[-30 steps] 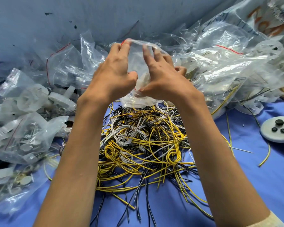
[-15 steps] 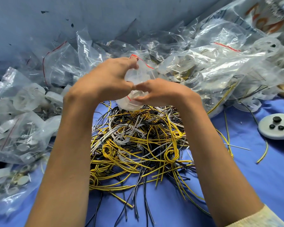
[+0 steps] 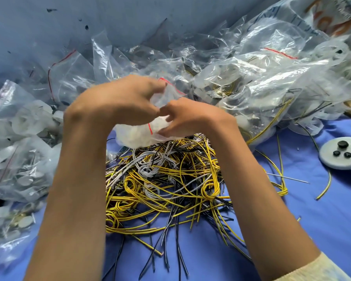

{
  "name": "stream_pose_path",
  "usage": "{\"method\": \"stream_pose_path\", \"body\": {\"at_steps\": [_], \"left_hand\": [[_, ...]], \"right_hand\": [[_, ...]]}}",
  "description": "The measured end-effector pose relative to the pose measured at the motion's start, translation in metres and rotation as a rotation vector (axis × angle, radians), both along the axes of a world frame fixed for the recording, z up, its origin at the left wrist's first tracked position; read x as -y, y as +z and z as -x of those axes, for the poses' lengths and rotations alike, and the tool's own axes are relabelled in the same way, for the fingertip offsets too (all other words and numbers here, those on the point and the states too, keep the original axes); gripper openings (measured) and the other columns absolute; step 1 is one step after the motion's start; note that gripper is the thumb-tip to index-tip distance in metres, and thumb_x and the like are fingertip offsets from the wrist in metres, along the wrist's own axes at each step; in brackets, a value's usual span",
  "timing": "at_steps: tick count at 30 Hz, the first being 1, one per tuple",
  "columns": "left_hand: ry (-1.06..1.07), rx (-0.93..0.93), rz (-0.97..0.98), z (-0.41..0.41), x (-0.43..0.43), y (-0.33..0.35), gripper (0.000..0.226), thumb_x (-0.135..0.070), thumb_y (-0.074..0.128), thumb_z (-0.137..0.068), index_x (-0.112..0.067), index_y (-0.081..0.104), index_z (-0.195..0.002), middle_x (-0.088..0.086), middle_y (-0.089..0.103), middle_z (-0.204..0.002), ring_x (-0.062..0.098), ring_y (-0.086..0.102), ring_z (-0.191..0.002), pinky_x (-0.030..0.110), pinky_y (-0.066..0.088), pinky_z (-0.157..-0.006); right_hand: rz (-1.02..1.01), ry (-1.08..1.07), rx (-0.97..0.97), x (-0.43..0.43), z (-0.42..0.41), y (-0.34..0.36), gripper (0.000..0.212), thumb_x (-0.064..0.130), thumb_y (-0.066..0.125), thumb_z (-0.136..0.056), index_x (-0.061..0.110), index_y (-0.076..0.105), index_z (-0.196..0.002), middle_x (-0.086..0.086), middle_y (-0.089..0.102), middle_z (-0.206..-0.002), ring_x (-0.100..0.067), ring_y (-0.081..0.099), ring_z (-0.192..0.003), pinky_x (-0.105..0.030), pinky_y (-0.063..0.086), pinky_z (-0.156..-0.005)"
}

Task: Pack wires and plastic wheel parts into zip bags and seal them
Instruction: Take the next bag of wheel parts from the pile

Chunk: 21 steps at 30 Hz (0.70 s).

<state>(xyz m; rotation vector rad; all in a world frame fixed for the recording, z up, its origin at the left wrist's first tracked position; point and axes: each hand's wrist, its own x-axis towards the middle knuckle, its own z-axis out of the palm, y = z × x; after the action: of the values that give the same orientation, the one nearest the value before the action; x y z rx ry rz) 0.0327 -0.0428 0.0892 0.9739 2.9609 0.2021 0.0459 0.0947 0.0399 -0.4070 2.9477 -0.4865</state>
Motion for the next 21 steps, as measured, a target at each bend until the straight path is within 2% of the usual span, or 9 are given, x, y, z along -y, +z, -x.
{"method": "stream_pose_path", "body": {"at_steps": [2, 4, 5, 7, 10, 13, 15, 17, 21], "left_hand": [[0.013, 0.01, 0.013, 0.003, 0.003, -0.002, 0.042, -0.016, 0.05, -0.087, -0.019, 0.05, -0.129, 0.006, 0.052, -0.134, 0.02, 0.057, -0.092, 0.032, 0.047, -0.076], [0.035, 0.01, -0.036, 0.007, 0.005, -0.002, 0.043, -0.015, 0.049, -0.086, -0.02, 0.05, -0.129, 0.003, 0.051, -0.136, 0.006, 0.049, -0.067, 0.023, 0.039, -0.057], [0.051, 0.004, -0.056, 0.007, 0.007, -0.002, 0.044, -0.015, 0.05, -0.086, -0.02, 0.05, -0.129, 0.003, 0.051, -0.137, 0.006, 0.049, -0.068, 0.023, 0.039, -0.058], [0.089, -0.024, -0.091, 0.009, 0.007, -0.002, 0.045, -0.016, 0.051, -0.084, -0.02, 0.049, -0.13, 0.004, 0.053, -0.131, 0.022, 0.055, -0.089, 0.03, 0.044, -0.074], [0.171, -0.108, -0.181, 0.013, 0.008, -0.003, 0.043, -0.016, 0.052, -0.082, -0.016, 0.053, -0.124, 0.007, 0.05, -0.095, 0.027, 0.046, -0.087, 0.031, 0.04, -0.075], [0.31, -0.158, -0.28, 0.014, 0.014, 0.0, 0.042, -0.025, 0.053, -0.074, -0.017, 0.056, -0.115, 0.013, 0.056, -0.098, 0.035, 0.054, -0.086, 0.04, 0.05, -0.076], [0.342, -0.164, -0.285, 0.014, 0.016, 0.001, 0.05, -0.032, 0.048, -0.061, -0.015, 0.058, -0.108, 0.015, 0.058, -0.109, 0.038, 0.056, -0.095, 0.039, 0.049, -0.08], [0.359, -0.15, -0.29, 0.014, 0.017, 0.001, 0.053, -0.032, 0.044, -0.055, -0.012, 0.06, -0.101, 0.015, 0.06, -0.107, 0.037, 0.055, -0.096, 0.034, 0.047, -0.079], [0.462, -0.199, -0.318, 0.021, 0.024, -0.003, 0.03, -0.025, 0.058, -0.074, -0.008, 0.059, -0.099, 0.019, 0.06, -0.108, 0.039, 0.054, -0.101, 0.037, 0.044, -0.082]], "right_hand": [[0.034, -0.056, -0.017, -0.004, 0.0, 0.001, 0.07, 0.04, 0.062, -0.088, 0.021, 0.032, -0.147, 0.0, 0.037, -0.151, -0.015, 0.041, -0.133, -0.022, 0.031, -0.104], [0.026, -0.086, -0.076, -0.007, -0.001, 0.006, 0.071, 0.043, 0.063, -0.087, 0.021, 0.032, -0.147, -0.001, 0.03, -0.154, -0.017, 0.04, -0.134, -0.024, 0.03, -0.107], [0.016, -0.091, -0.107, -0.008, -0.002, 0.009, 0.069, 0.044, 0.063, -0.086, 0.021, 0.036, -0.145, -0.002, 0.032, -0.153, -0.018, 0.041, -0.133, -0.024, 0.03, -0.106], [0.034, -0.096, -0.165, -0.007, -0.003, 0.015, 0.058, 0.045, 0.065, -0.085, 0.021, 0.051, -0.136, -0.003, 0.046, -0.144, -0.017, 0.048, -0.125, -0.025, 0.036, -0.099], [0.162, -0.114, -0.34, -0.006, -0.005, 0.024, 0.026, 0.035, 0.066, -0.085, 0.015, 0.071, -0.101, -0.002, 0.069, -0.094, -0.013, 0.061, -0.084, -0.026, 0.047, -0.074], [0.223, -0.088, -0.404, -0.008, -0.01, 0.034, 0.017, 0.028, 0.065, -0.084, 0.014, 0.071, -0.076, 0.005, 0.056, -0.058, -0.004, 0.046, -0.051, -0.015, 0.032, -0.046], [0.203, -0.008, -0.249, -0.006, -0.016, 0.036, 0.015, 0.028, 0.067, -0.082, 0.017, 0.071, -0.072, 0.005, 0.06, -0.057, 0.001, 0.047, -0.045, -0.011, 0.031, -0.042], [0.162, 0.045, -0.111, 0.0, -0.017, 0.032, 0.008, 0.025, 0.069, -0.08, 0.02, 0.073, -0.076, 0.005, 0.067, -0.064, 0.004, 0.051, -0.049, -0.011, 0.036, -0.045], [0.078, 0.044, -0.013, 0.009, -0.013, 0.018, 0.004, 0.026, 0.071, -0.078, 0.024, 0.072, -0.081, 0.009, 0.067, -0.074, -0.003, 0.058, -0.067, -0.022, 0.045, -0.06]]}}
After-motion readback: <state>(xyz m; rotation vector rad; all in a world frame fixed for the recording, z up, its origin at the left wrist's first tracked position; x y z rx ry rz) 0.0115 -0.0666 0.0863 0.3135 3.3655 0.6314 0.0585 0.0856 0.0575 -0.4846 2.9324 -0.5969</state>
